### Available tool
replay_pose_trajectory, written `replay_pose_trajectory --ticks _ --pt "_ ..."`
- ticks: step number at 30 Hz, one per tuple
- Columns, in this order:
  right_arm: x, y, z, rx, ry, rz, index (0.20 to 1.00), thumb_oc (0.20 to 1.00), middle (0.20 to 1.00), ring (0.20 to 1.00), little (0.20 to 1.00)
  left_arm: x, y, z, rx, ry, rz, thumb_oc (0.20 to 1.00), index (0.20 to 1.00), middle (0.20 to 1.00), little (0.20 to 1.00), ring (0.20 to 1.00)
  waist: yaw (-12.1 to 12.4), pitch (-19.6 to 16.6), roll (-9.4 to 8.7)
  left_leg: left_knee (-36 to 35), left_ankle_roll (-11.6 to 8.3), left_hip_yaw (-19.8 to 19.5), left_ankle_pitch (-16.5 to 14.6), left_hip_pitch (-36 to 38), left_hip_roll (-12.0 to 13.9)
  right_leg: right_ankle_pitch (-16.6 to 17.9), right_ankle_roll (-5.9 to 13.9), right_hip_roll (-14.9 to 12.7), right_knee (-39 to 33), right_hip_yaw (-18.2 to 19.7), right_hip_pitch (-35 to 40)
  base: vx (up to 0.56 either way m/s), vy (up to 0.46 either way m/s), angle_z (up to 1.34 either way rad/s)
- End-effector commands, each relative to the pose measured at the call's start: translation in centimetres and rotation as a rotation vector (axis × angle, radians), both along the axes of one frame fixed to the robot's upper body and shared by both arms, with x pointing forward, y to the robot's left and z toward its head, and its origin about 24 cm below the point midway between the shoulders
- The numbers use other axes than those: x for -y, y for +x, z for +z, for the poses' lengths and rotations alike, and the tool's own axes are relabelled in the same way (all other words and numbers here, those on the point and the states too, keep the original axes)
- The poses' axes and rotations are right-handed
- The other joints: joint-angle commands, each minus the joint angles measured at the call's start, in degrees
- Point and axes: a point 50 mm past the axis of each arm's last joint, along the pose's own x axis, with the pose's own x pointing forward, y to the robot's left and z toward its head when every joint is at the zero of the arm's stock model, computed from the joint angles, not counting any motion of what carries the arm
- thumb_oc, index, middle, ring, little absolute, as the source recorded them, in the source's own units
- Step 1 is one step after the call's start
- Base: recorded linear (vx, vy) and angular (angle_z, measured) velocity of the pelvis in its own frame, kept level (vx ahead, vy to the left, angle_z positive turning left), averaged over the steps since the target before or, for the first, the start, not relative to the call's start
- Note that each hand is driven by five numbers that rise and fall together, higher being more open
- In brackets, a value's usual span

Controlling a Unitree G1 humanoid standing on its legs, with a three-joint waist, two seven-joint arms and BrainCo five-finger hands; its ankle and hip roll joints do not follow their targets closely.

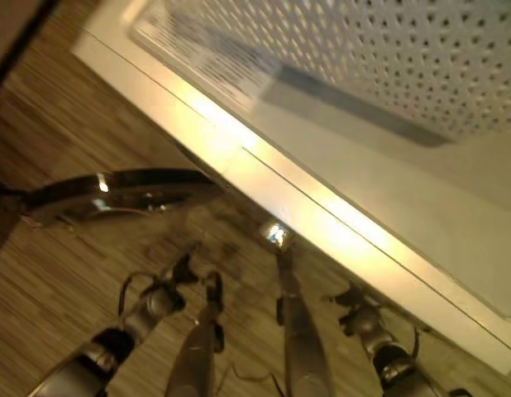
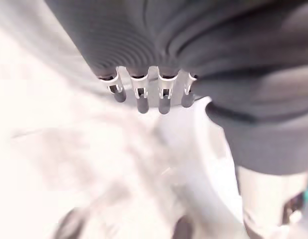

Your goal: Grab the laundry basket,head to the washer,open it,put in the laundry and shut it.

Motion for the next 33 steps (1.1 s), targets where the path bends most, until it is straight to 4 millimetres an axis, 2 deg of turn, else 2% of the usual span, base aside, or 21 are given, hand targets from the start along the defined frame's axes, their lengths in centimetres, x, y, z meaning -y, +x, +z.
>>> replay_pose_trajectory --ticks 1,4,8,9,11,12,14,15,16,17,19,20,21,23,25,26,27,28,29,31,33 --pt "1.7 -2.6 -1.5 -0.138 -0.024 -0.021 1.000 1.000 1.000 1.000 1.000 0.9 0.9 0.8 0.010 -0.105 -0.029 1.000 1.000 1.000 1.000 1.000 0.06 0.26 0.04 7.99 2.44 3.70 -9.03 4.87 -0.36 -4.97 3.56 -2.20 -3.54 -0.65 12.48 0.05 0.135 -0.04" --pt "2.2 -3.8 -2.1 -0.190 -0.003 -0.049 1.000 1.000 1.000 1.000 1.000 0.3 -0.5 -0.4 -0.051 -0.127 0.004 1.000 1.000 1.000 1.000 1.000 0.50 -1.08 0.39 7.58 2.93 3.90 -9.04 7.93 -0.76 -4.86 3.66 -2.59 -3.87 -0.30 15.33 0.07 0.098 -0.11" --pt "4.4 -8.9 -3.9 -0.310 0.087 -0.269 1.000 1.000 1.000 1.000 1.000 -2.2 -4.6 -3.8 -0.223 -0.151 0.176 1.000 1.000 1.000 1.000 1.000 1.14 -5.20 1.11 5.09 3.69 4.05 -9.69 15.71 -1.01 -5.24 4.04 -3.20 -5.80 -0.73 22.32 0.09 0.108 0.01" --pt "4.4 -8.9 -3.9 -0.310 0.087 -0.269 1.000 1.000 1.000 1.000 1.000 -2.2 -4.5 -3.8 -0.223 -0.151 0.176 1.000 1.000 1.000 1.000 1.000 1.14 -5.28 1.02 4.94 3.70 4.07 -9.48 15.63 -1.11 -5.12 4.05 -3.29 -5.87 -0.70 22.20 0.06 0.085 0.03" --pt "6.3 -13.1 -4.6 -0.373 0.155 -0.509 1.000 1.000 1.000 1.000 1.000 -4.0 -6.9 -5.4 -0.314 -0.157 0.319 1.000 1.000 1.000 1.000 1.000 1.06 -8.00 1.24 2.46 4.26 4.30 -9.53 19.37 -1.37 -5.18 4.44 -3.46 -6.56 -0.68 24.61 0.07 0.077 -0.05" --pt "6.3 -13.1 -4.6 -0.373 0.155 -0.509 1.000 1.000 1.000 1.000 1.000 -4.0 -6.9 -5.4 -0.314 -0.157 0.319 1.000 1.000 1.000 1.000 1.000 1.07 -7.99 1.24 2.44 4.26 4.32 -9.52 19.40 -1.36 -5.17 4.44 -3.45 -6.57 -0.67 24.62 0.09 0.085 -0.09" --pt "7.7 -17.6 -4.9 -0.451 0.195 -0.704 1.000 1.000 1.000 1.000 1.000 -5.1 -8.9 -6.4 -0.381 -0.141 0.382 1.000 1.000 1.000 1.000 1.000 0.80 -9.61 1.61 0.66 4.54 4.64 -9.80 22.20 -1.48 -5.43 4.89 -3.44 -6.80 -0.52 26.40 0.10 0.102 -0.05" --pt "9.8 -21.2 -4.0 -0.453 0.204 -0.908 1.000 1.000 1.000 1.000 1.000 -6.0 -10.6 -7.0 -0.431 -0.138 0.432 1.000 1.000 1.000 1.000 1.000 0.45 -11.16 1.78 -1.19 4.80 5.06 -9.60 24.21 -1.57 -5.49 5.32 -3.47 -6.88 -0.13 27.16 0.14 0.125 -0.07" --pt "11.2 -22.5 -3.2 -0.412 0.202 -1.011 1.000 1.000 1.000 1.000 1.000 -6.6 -11.4 -7.2 -0.452 -0.141 0.465 1.000 1.000 1.000 1.000 1.000 0.16 -11.74 1.87 -1.95 4.86 5.06 -9.63 25.16 -1.41 -5.76 5.55 -3.40 -6.70 0.00 27.63 0.09 0.094 -0.08" --pt "11.2 -22.5 -3.2 -0.412 0.203 -1.011 1.000 1.000 1.000 1.000 1.000 -6.6 -11.4 -7.2 -0.452 -0.141 0.465 1.000 1.000 1.000 1.000 1.000 0.21 -11.85 1.80 -2.06 4.86 5.11 -9.41 25.03 -1.49 -5.61 5.55 -3.46 -6.77 0.07 27.47 0.06 0.058 -0.16" --pt "13.9 -23.6 -1.3 -0.321 0.179 -1.134 1.000 1.000 1.000 1.000 1.000 -7.7 -12.3 -7.2 -0.467 -0.145 0.521 1.000 1.000 1.000 1.000 1.000 -0.28 -12.73 1.48 -3.05 4.77 5.14 -8.93 25.96 -1.35 -5.91 5.84 -3.57 -6.29 -0.04 27.94 0.02 0.043 -0.20" --pt "17.3 -23.3 1.4 -0.188 0.125 -1.185 1.000 1.000 1.000 1.000 1.000 -9.0 -13.1 -7.1 -0.475 -0.139 0.584 1.000 1.000 1.000 1.000 1.000 -1.01 -13.37 0.76 -3.66 4.59 5.03 -8.54 26.41 -1.14 -6.25 6.09 -3.60 -5.88 0.02 28.15 0.01 0.018 -0.12" --pt "17.3 -23.3 1.4 -0.188 0.124 -1.185 1.000 1.000 1.000 1.000 1.000 -9.0 -13.1 -7.1 -0.475 -0.139 0.583 1.000 1.000 1.000 1.000 1.000 -1.02 -13.35 0.82 -3.72 4.59 5.00 -8.51 26.45 -1.14 -6.29 6.09 -3.60 -5.85 -0.01 28.17 0.01 0.020 -0.07" --pt "20.5 -21.3 4.6 -0.025 0.045 -1.144 1.000 1.000 1.000 1.000 1.000 -9.5 -13.7 -7.1 -0.482 -0.136 0.618 1.000 1.000 1.000 1.000 1.000 -1.69 -13.95 -0.01 -3.95 4.44 5.20 -8.33 26.68 -0.97 -6.32 6.15 -3.53 -5.71 0.34 28.25 0.00 0.000 0.00" --pt "23.7 -16.9 10.3 0.251 -0.104 -1.015 1.000 1.000 1.000 1.000 1.000 -9.3 -14.3 -7.4 -0.496 -0.135 0.631 1.000 1.000 1.000 1.000 1.000 -2.15 -14.66 -0.57 -4.12 4.36 5.16 -8.45 27.08 -0.81 -6.58 6.20 -3.41 -5.64 0.53 28.62 0.01 0.007 -0.02" --pt "24.5 -13.2 15.2 0.480 -0.203 -0.893 1.000 1.000 1.000 1.000 1.000 -8.9 -14.8 -7.7 -0.510 -0.137 0.639 1.000 1.000 1.000 1.000 1.000 -2.32 -15.15 -0.76 -4.12 4.44 5.08 -8.66 27.31 -0.87 -6.66 6.22 -3.34 -5.64 0.71 28.76 0.02 0.026 -0.08" --pt "23.9 -10.6 18.7 0.634 -0.278 -0.771 1.000 1.000 1.000 1.000 1.000 -8.6 -14.9 -7.9 -0.515 -0.143 0.643 1.000 1.000 1.000 1.000 1.000 -2.33 -15.38 -0.83 -4.14 4.51 5.15 -8.83 27.54 -0.88 -6.78 6.22 -3.29 -5.60 0.68 28.90 0.07 0.036 -0.14" --pt "21.8 -7.2 25.3 0.919 -0.392 -0.591 1.000 1.000 1.000 1.000 1.000 -8.1 -15.5 -8.2 -0.537 -0.149 0.652 1.000 1.000 1.000 1.000 1.000 -2.23 -16.12 -0.94 -4.38 4.68 5.26 -9.42 28.40 -0.69 -7.13 6.13 -3.12 -5.58 0.65 29.47 0.04 0.020 -0.08" --pt "21.8 -7.3 25.3 0.919 -0.393 -0.593 1.000 1.000 1.000 1.000 1.000 -8.1 -15.4 -8.2 -0.537 -0.149 0.651 1.000 1.000 1.000 1.000 1.000 -2.15 -16.15 -1.04 -4.42 4.67 5.28 -9.17 28.23 -0.77 -6.89 6.10 -3.18 -5.66 0.70 29.31 0.05 0.014 -0.07" --pt "17.8 -4.6 31.3 1.148 -0.497 -0.368 1.000 1.000 1.000 1.000 1.000 -7.5 -15.6 -8.5 -0.559 -0.150 0.636 1.000 1.000 1.000 1.000 1.000 -1.64 -17.05 -1.35 -4.68 4.77 5.30 -9.36 28.70 -0.72 -7.10 5.94 -3.08 -5.81 0.83 29.64 0.04 0.010 -0.02" --pt "14.5 -3.8 35.3 1.304 -0.591 -0.201 1.000 1.000 1.000 1.000 1.000 -6.9 -15.5 -8.7 -0.577 -0.148 0.605 1.000 1.000 1.000 1.000 1.000 -0.80 -17.86 -1.78 -4.69 4.84 5.13 -9.52 29.12 -0.56 -7.39 5.71 -3.00 -5.95 0.72 30.20 0.04 -0.003 0.00"
